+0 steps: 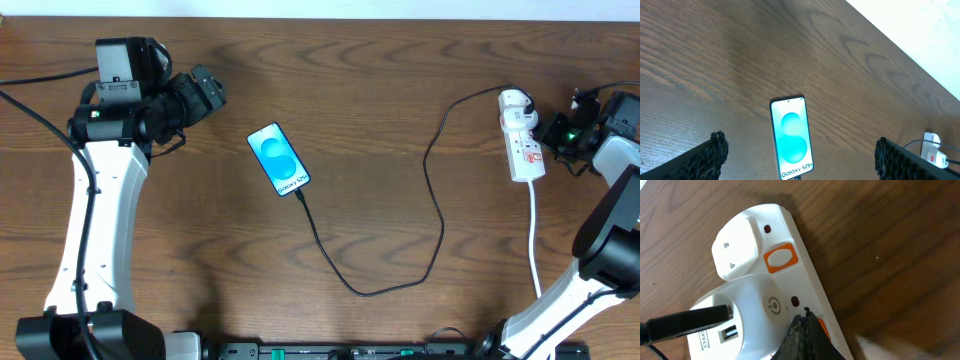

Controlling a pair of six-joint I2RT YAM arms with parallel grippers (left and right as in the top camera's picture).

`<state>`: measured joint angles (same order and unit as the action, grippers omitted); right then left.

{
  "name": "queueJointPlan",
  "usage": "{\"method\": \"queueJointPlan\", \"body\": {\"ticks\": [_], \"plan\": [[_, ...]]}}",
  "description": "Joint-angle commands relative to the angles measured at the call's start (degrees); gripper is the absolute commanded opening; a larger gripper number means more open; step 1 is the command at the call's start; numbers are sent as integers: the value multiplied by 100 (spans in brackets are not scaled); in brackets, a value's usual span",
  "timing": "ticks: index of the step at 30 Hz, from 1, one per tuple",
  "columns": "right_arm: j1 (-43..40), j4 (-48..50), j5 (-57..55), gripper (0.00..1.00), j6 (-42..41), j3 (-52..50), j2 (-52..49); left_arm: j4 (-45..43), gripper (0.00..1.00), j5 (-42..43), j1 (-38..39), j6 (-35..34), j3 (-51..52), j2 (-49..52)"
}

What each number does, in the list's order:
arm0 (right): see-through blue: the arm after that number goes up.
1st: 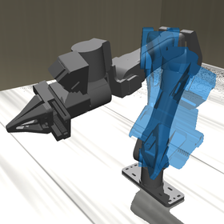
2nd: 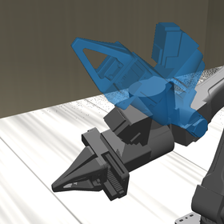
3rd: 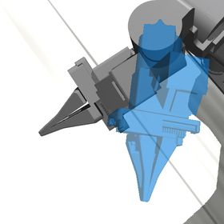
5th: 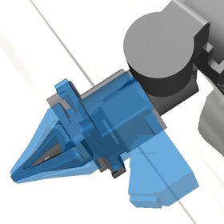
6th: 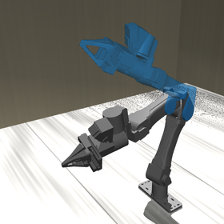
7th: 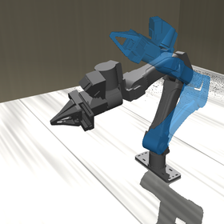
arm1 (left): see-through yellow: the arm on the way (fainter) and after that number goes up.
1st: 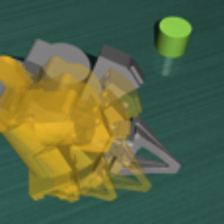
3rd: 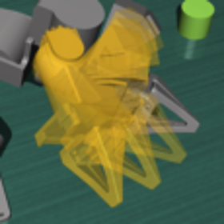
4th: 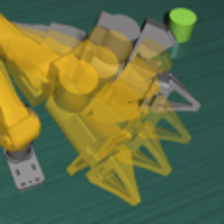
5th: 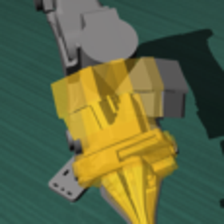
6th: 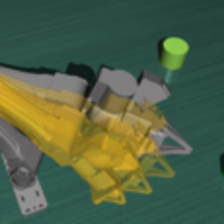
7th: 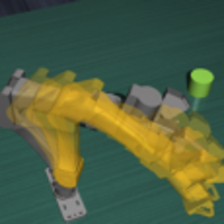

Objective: Plug charger to phone and switch on socket

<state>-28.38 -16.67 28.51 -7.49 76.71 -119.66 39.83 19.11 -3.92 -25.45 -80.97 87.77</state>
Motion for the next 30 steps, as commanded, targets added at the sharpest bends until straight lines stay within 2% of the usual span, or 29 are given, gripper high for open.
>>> {"method": "queueJointPlan", "body": {"ticks": [1,30], "plan": [[111,-245,337,1,-17,-74,-219,2,95,-57,9,55,48,22],[111,-345,922,1,-20,-74,-219,2,95,-57,9,55,48,22]]}}
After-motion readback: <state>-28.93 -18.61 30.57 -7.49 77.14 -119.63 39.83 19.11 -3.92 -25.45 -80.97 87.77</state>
